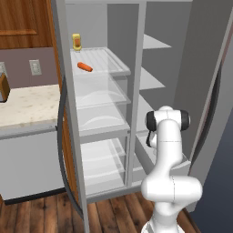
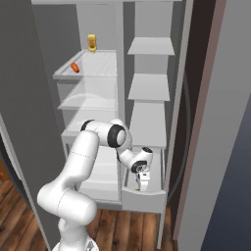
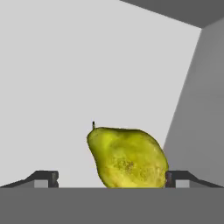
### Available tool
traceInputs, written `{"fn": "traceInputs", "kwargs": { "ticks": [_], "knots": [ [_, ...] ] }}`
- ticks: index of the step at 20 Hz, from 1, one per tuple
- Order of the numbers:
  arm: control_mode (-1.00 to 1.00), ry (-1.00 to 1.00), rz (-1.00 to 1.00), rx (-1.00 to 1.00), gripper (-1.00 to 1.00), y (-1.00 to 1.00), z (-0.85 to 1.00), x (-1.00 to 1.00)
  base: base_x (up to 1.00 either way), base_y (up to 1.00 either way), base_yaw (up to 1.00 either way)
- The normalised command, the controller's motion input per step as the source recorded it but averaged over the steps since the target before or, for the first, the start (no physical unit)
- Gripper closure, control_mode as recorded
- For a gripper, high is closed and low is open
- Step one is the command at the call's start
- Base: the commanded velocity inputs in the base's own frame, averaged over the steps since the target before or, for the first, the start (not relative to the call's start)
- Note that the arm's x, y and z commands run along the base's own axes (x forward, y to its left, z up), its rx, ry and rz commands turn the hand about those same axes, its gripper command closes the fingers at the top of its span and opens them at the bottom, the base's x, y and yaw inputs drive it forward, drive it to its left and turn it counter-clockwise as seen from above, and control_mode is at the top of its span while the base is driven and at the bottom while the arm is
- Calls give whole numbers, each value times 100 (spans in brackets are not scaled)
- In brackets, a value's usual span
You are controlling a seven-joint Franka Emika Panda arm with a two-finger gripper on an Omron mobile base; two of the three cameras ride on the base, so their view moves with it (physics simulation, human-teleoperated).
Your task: Take the pear and carrot from the fridge shelf and place them in the freezer drawer to begin freezing them.
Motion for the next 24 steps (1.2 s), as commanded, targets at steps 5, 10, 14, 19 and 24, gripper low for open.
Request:
{"fn": "traceInputs", "kwargs": {
  "ticks": [5, 10, 14, 19, 24],
  "knots": [
    [-100, -3, 3, 0, -100, 0, 2, 0, 0, 0, 0],
    [-100, -17, 0, 0, -100, 0, 51, -5, 0, 0, 0],
    [-100, -27, 0, -8, -100, 10, 85, -20, 0, 0, 0],
    [-100, -21, 0, -11, -100, 15, 94, -45, 0, 0, 0],
    [-100, -8, 0, -14, -100, 25, 79, -51, 0, 0, 0]
  ]
}}
